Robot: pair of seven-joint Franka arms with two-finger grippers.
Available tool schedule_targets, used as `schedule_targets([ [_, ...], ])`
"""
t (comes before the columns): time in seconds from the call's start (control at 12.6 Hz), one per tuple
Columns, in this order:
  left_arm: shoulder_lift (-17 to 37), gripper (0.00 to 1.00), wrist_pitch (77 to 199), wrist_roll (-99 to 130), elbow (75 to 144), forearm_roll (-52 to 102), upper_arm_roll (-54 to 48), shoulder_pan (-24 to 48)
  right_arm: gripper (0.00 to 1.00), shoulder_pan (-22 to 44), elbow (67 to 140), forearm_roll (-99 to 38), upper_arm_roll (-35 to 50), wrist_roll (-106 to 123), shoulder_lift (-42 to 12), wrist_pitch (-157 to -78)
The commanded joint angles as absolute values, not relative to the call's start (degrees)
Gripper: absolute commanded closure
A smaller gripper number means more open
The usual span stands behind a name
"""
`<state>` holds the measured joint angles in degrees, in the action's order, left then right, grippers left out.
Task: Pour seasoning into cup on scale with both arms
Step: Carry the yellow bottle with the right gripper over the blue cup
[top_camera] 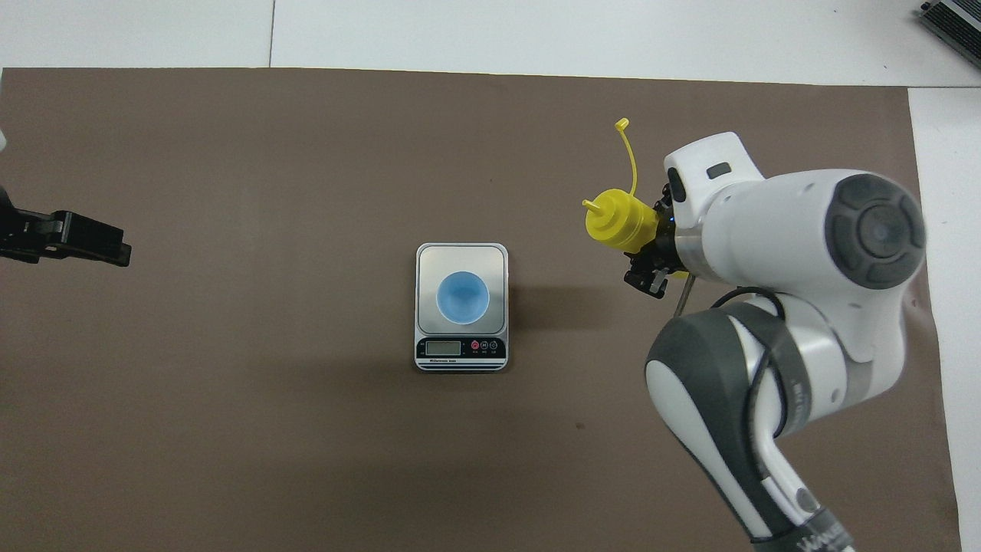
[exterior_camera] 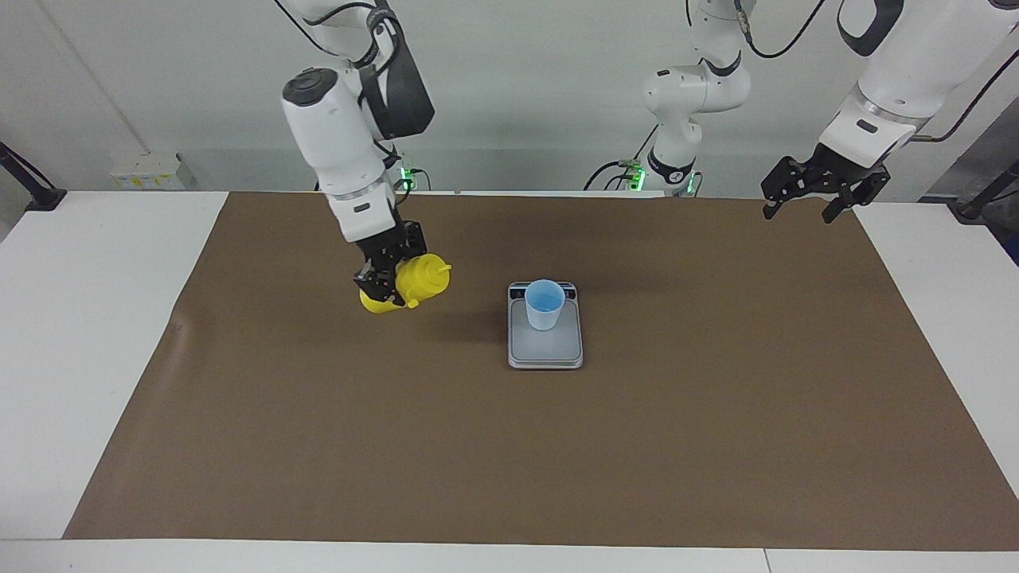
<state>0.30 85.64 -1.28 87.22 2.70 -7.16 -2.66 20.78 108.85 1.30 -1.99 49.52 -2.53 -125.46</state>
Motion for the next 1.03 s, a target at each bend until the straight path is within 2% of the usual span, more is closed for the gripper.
schedule_targets([
  [0.0, -1.0, 0.0, 85.2, -0.9, 88.5, 2.5, -7.6, -3.4, 1.0, 25.2, 107.9, 15.6, -2.0, 47.5, -3.5, -125.3],
  [0.47, -1.0, 0.0, 85.2, -1.0, 88.6, 2.5, -7.6, -3.4, 1.0, 33.1, 107.8, 32.5, -2.0, 45.0, -7.8, -124.7],
  [0.95, -1.0, 0.0, 85.2, -0.9, 88.5, 2.5, -7.6, -3.4, 1.0, 36.5, 107.8, 45.3, -1.9, 40.8, -9.8, -123.4],
])
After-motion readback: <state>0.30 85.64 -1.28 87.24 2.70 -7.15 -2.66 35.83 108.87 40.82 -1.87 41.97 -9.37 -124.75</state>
